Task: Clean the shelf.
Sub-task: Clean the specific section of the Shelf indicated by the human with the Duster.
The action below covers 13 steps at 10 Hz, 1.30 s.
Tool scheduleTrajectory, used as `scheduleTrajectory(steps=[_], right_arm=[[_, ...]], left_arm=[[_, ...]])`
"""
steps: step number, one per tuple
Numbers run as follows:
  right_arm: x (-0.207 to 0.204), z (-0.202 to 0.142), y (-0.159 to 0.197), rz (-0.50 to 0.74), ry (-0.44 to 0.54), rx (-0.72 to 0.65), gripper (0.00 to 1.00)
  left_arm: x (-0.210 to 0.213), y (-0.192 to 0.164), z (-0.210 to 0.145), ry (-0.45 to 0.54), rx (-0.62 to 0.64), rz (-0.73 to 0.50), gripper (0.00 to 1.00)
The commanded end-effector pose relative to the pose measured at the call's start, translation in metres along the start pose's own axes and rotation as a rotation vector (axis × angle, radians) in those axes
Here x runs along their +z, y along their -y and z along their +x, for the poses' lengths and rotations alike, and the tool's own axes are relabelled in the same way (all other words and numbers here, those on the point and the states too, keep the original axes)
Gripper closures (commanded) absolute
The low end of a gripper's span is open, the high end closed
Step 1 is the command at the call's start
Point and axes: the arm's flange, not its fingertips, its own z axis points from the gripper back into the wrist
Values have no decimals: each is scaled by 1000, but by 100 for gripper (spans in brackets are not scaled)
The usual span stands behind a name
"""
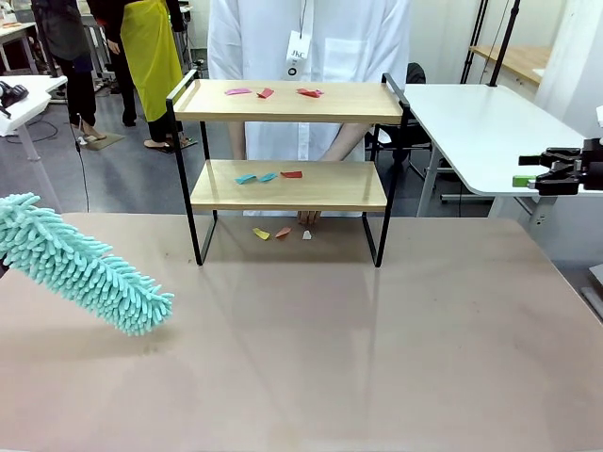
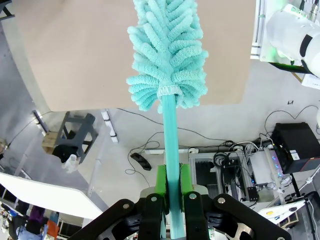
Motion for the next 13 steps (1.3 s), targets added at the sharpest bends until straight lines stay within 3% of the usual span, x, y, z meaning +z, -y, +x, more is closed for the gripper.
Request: scheduleTrajectory(steps=[1,9,13], right_arm=[[0,4,0,-1,-8,-1,0],[0,4,0,-1,-8,-1,0],[0,4,0,-1,-8,-1,0]], left_arm=[[0,3,-3,-3,-7,17,87],[0,0,0,0,0,0,87],[-18,11,34,293,24,-68,87]])
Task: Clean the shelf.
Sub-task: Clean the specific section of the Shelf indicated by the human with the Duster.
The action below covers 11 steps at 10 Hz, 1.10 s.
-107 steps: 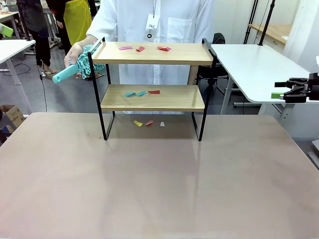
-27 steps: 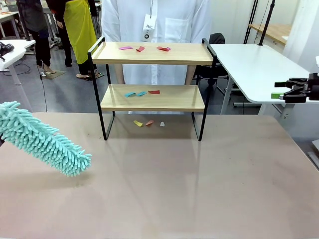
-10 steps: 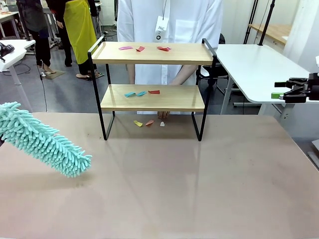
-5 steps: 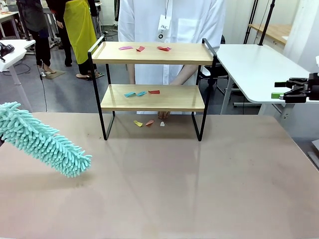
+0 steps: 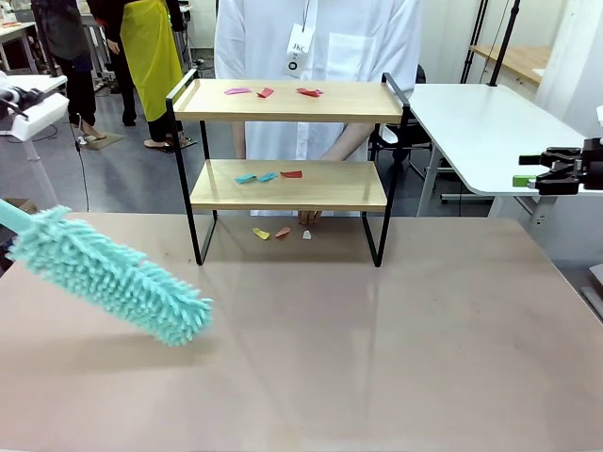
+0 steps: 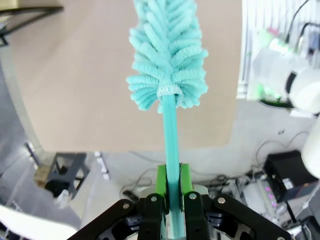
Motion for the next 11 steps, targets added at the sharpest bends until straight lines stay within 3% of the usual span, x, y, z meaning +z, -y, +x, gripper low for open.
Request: scheduleTrajectory(steps=[1,4,8,9,10,11], right_arm=[[0,4,0,-1,-8,-1,0],[0,4,0,-1,-8,-1,0],[0,4,0,-1,-8,-1,0],[0,4,0,-1,-8,-1,0],[0,4,0,-1,-8,-1,0],[0,4,0,-1,-8,-1,0]], left_arm=[[-12,6,17,172,42,-36,87],[-19,26,68,429,214,-129,87],[-47,35,138,612,473,-173,87],[-53,30,144,644,503,-185,87],[-37,31,127,550,434,-191,87],[-37,31,127,550,434,-191,87]])
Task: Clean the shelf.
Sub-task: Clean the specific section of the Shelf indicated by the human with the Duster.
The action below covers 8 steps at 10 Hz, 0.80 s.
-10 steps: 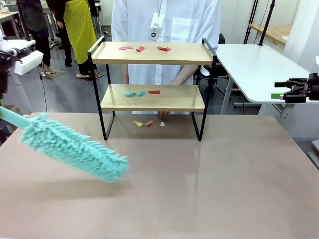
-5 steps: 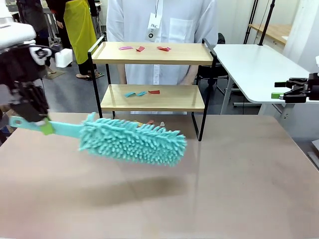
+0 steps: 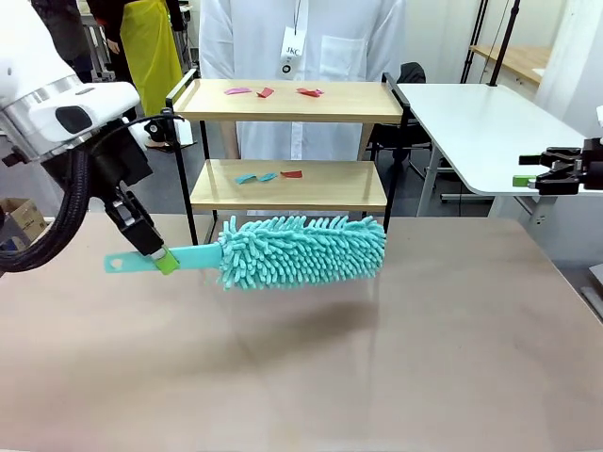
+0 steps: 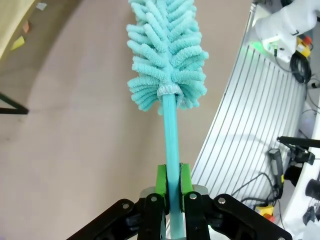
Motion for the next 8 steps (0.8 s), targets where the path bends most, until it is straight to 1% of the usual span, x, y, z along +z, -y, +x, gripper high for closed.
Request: scheduleTrajectory(steps=[1,2,3,4,5,8], right_arm=[[0,4,0,-1,-8,-1,0],[0,4,0,-1,-8,-1,0],[0,4,0,-1,-8,-1,0],[0,4,0,-1,-8,-1,0],[0,4,0,-1,-8,-1,0],[0,4,0,-1,-8,-1,0]], left_arm=[[14,-1,-4,-26,-32,0,87],[14,-1,-4,-26,-32,0,87],[4,0,-2,-14,-7,4,87],[-4,2,14,-29,47,50,87],[-16,3,24,12,109,47,87],[-47,15,40,98,236,40,87]])
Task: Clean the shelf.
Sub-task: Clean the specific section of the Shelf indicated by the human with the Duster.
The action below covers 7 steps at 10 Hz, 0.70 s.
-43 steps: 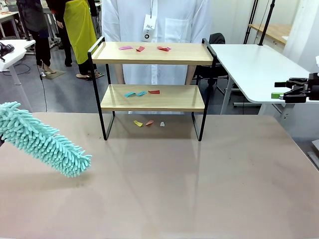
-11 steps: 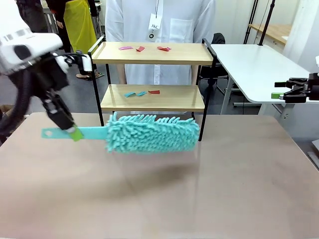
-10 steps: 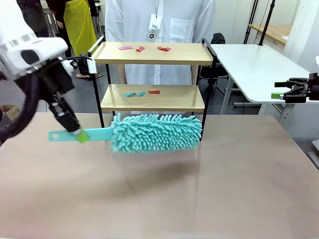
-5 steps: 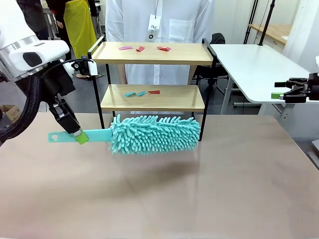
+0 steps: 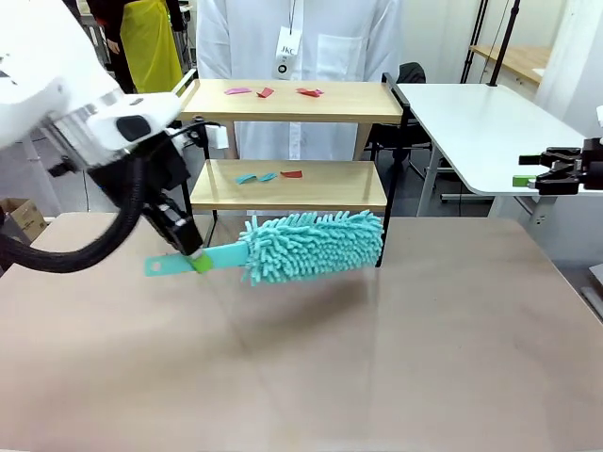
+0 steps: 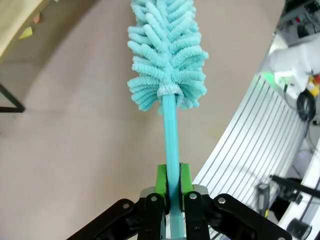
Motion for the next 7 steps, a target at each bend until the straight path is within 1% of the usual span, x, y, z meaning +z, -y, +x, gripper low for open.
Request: scheduleTrajectory(steps=[1,4,5,6,7], right_arm=[[0,4,0,-1,-8,-1,0],[0,4,0,-1,-8,-1,0],[0,4,0,-1,-8,-1,0],[0,4,0,-1,-8,-1,0],[0,4,0,-1,-8,-1,0]], left_arm=[[-24,14,10,62,105,-3,87],[-60,28,31,65,254,80,87],[-72,32,37,78,300,89,87],[-79,32,44,100,357,124,87],[-85,34,50,132,387,159,87]])
